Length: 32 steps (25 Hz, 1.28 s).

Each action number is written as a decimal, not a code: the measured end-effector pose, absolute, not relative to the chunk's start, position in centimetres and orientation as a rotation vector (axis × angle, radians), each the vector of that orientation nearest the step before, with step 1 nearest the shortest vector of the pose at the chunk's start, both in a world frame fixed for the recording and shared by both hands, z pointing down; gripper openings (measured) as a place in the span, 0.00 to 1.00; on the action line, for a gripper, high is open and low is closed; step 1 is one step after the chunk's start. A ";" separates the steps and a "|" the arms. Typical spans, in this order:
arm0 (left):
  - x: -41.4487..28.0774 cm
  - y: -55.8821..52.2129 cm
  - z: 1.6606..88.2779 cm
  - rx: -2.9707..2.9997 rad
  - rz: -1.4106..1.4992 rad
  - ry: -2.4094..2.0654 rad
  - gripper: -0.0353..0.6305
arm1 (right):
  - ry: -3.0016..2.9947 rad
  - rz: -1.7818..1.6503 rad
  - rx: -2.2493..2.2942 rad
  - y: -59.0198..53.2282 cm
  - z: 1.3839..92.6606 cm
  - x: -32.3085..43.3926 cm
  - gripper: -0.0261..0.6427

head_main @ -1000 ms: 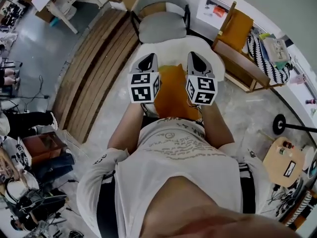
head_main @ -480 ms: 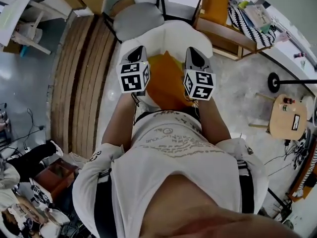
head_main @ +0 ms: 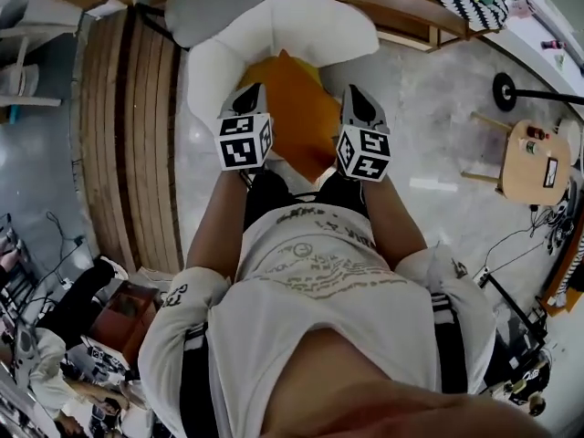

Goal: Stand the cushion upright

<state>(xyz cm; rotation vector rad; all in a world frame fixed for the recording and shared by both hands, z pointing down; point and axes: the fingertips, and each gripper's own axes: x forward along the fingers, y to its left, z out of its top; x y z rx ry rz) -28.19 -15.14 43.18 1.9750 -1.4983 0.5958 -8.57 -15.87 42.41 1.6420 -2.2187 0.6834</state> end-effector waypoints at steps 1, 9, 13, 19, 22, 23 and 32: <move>-28.0 -15.2 44.5 1.970 0.603 -1.484 0.09 | -2.196 0.715 1.662 -15.6 43.8 -8.0 0.08; -27.8 -15.1 56.8 1.951 0.747 -1.384 0.09 | -2.052 1.061 1.670 -13.2 57.8 -5.8 0.08; -28.2 -16.1 62.1 1.978 0.798 -1.381 0.09 | -2.045 1.229 1.609 -12.6 63.8 -6.3 0.08; -27.2 -16.4 68.9 2.003 0.967 -1.263 0.09 | -1.900 1.369 1.650 -10.4 71.7 -5.2 0.08; -26.5 -16.3 72.3 1.994 1.024 -1.207 0.09 | -1.862 1.448 1.672 -8.9 75.4 -3.7 0.08; -26.3 -16.2 73.6 1.987 1.037 -1.184 0.14 | -1.863 1.487 1.669 -8.4 76.5 -3.3 0.08; -24.9 -16.5 83.0 1.941 1.149 -1.033 0.54 | -1.624 1.590 1.612 -4.4 88.4 3.2 0.42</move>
